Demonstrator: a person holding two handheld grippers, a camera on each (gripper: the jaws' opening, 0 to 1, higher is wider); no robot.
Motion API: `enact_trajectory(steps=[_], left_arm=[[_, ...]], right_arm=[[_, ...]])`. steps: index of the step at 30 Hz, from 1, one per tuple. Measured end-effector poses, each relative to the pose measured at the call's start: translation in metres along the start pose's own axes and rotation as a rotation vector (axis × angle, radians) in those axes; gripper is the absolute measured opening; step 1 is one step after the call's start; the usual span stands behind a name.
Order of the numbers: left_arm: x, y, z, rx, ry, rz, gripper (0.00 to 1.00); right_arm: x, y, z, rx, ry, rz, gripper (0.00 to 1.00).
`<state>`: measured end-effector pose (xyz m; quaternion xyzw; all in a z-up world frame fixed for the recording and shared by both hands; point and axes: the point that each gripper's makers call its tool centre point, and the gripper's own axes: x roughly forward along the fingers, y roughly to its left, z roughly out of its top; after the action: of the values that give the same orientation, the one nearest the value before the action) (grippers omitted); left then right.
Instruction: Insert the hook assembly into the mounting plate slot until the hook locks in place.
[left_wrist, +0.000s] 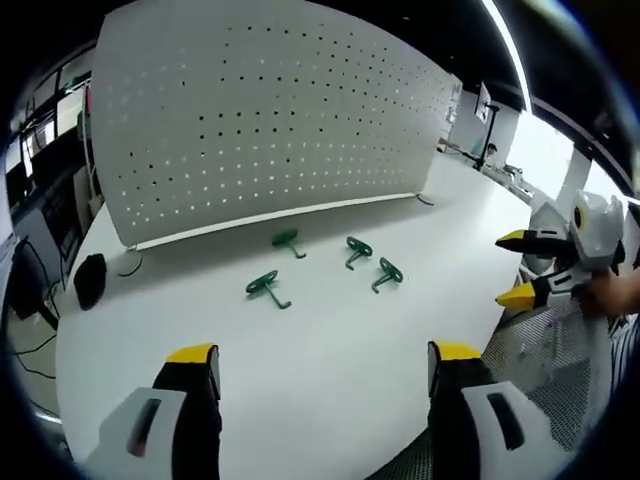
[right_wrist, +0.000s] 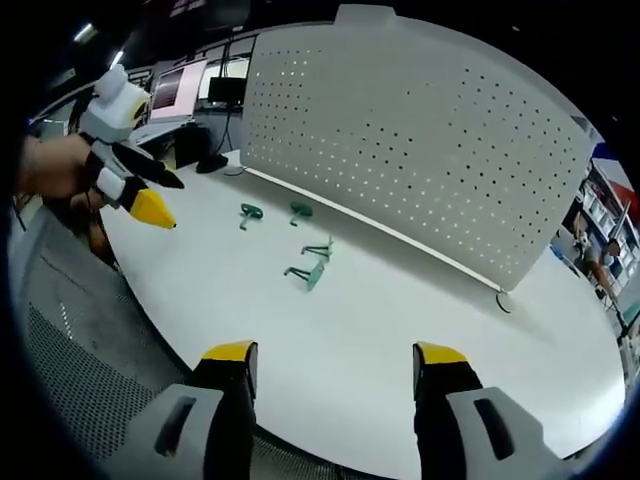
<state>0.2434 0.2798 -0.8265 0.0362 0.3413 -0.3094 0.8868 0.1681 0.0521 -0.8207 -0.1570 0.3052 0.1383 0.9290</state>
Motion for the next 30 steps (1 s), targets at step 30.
enact_trajectory(steps=[30], left_arm=[[0.071, 0.031, 0.022, 0.090, 0.034, -0.073, 0.63]], right_arm=[[0.003, 0.005, -0.006, -0.002, 0.029, 0.030, 0.56]])
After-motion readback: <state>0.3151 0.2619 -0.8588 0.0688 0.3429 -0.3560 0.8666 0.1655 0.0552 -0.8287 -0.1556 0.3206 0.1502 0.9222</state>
